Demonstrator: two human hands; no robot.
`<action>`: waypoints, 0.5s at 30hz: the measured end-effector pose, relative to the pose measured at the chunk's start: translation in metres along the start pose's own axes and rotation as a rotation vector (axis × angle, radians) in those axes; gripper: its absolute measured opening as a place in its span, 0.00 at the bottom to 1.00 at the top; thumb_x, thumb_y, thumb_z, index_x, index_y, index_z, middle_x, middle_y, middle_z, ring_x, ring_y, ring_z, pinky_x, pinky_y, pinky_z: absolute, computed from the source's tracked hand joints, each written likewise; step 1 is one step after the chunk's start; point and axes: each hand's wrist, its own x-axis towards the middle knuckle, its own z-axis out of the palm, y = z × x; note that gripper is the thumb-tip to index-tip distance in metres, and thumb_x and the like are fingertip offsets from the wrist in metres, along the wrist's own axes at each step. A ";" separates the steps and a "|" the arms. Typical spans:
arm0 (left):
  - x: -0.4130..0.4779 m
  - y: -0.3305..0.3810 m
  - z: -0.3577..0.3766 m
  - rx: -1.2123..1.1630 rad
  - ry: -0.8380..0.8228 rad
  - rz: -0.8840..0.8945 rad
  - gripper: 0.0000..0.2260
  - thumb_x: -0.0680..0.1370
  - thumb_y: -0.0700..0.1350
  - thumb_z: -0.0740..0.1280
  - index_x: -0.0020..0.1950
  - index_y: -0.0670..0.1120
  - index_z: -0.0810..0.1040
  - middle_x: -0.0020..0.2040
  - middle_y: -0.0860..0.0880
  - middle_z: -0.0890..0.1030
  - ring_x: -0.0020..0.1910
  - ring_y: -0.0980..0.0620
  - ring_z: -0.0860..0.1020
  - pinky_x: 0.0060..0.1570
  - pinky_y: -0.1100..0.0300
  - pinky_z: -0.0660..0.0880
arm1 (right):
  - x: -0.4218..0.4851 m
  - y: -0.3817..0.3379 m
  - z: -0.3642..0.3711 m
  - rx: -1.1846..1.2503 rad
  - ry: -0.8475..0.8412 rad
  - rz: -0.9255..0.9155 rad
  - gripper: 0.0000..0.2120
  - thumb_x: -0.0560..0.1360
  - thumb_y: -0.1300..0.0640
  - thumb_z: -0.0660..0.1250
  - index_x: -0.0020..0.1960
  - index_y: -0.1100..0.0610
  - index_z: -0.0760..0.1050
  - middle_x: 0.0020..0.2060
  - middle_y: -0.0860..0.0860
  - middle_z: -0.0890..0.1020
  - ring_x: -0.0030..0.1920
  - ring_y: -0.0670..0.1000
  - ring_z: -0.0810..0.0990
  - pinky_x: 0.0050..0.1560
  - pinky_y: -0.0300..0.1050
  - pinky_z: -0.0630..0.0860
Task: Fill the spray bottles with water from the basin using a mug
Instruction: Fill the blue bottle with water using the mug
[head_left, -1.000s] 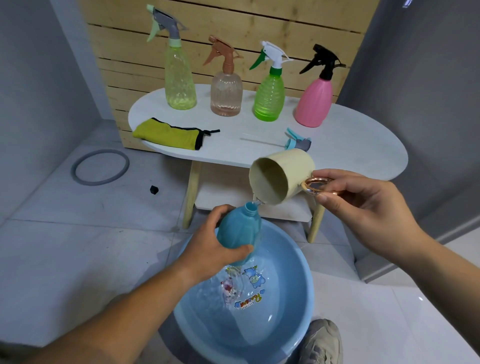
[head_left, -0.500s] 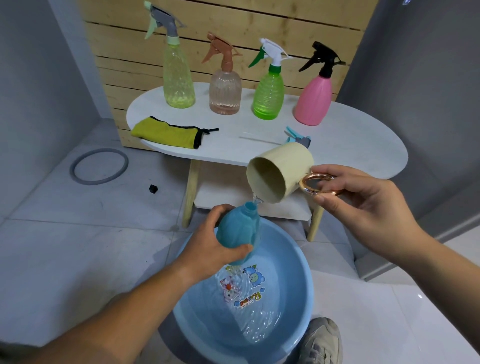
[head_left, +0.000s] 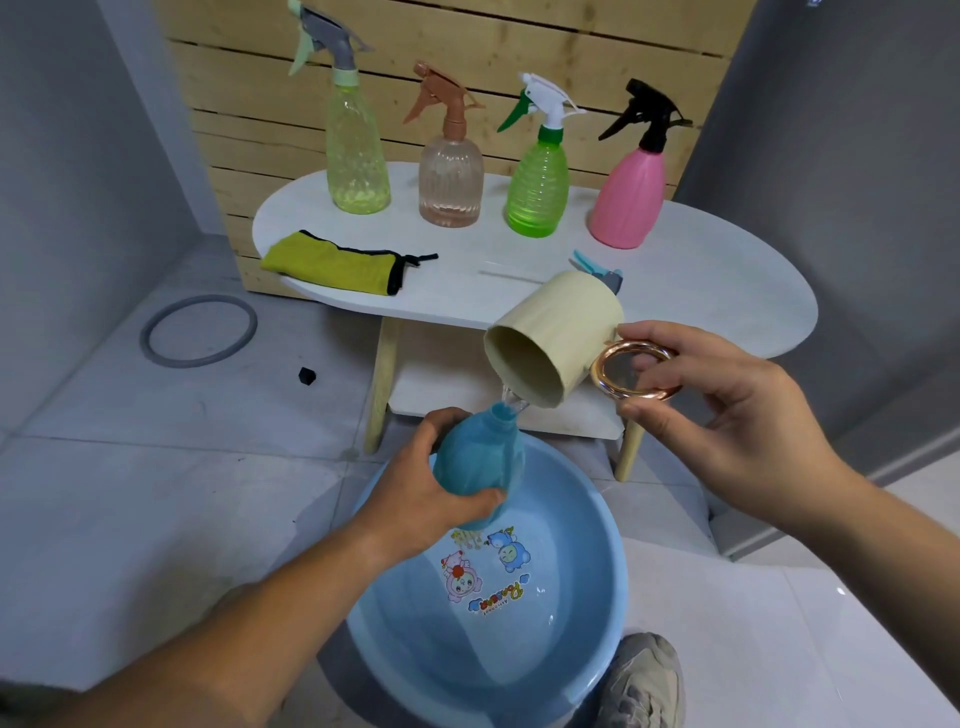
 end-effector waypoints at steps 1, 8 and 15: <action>0.000 0.000 0.000 0.002 -0.002 0.001 0.33 0.67 0.44 0.83 0.66 0.62 0.71 0.60 0.63 0.77 0.59 0.68 0.76 0.48 0.71 0.78 | 0.000 -0.001 0.000 -0.012 -0.001 -0.008 0.09 0.73 0.51 0.72 0.45 0.57 0.83 0.63 0.48 0.80 0.59 0.48 0.81 0.62 0.55 0.77; -0.001 0.000 0.001 0.002 0.004 0.003 0.33 0.67 0.44 0.83 0.65 0.62 0.72 0.58 0.66 0.78 0.59 0.67 0.76 0.49 0.69 0.79 | 0.001 -0.006 -0.001 -0.114 -0.005 -0.068 0.10 0.74 0.52 0.71 0.45 0.59 0.84 0.63 0.51 0.79 0.59 0.50 0.81 0.60 0.52 0.77; 0.001 -0.001 0.001 0.030 0.007 0.011 0.32 0.67 0.45 0.82 0.65 0.61 0.72 0.58 0.65 0.78 0.60 0.65 0.77 0.54 0.63 0.80 | 0.001 -0.006 0.001 -0.199 -0.017 -0.223 0.08 0.74 0.55 0.73 0.44 0.62 0.83 0.63 0.55 0.79 0.54 0.57 0.80 0.54 0.58 0.76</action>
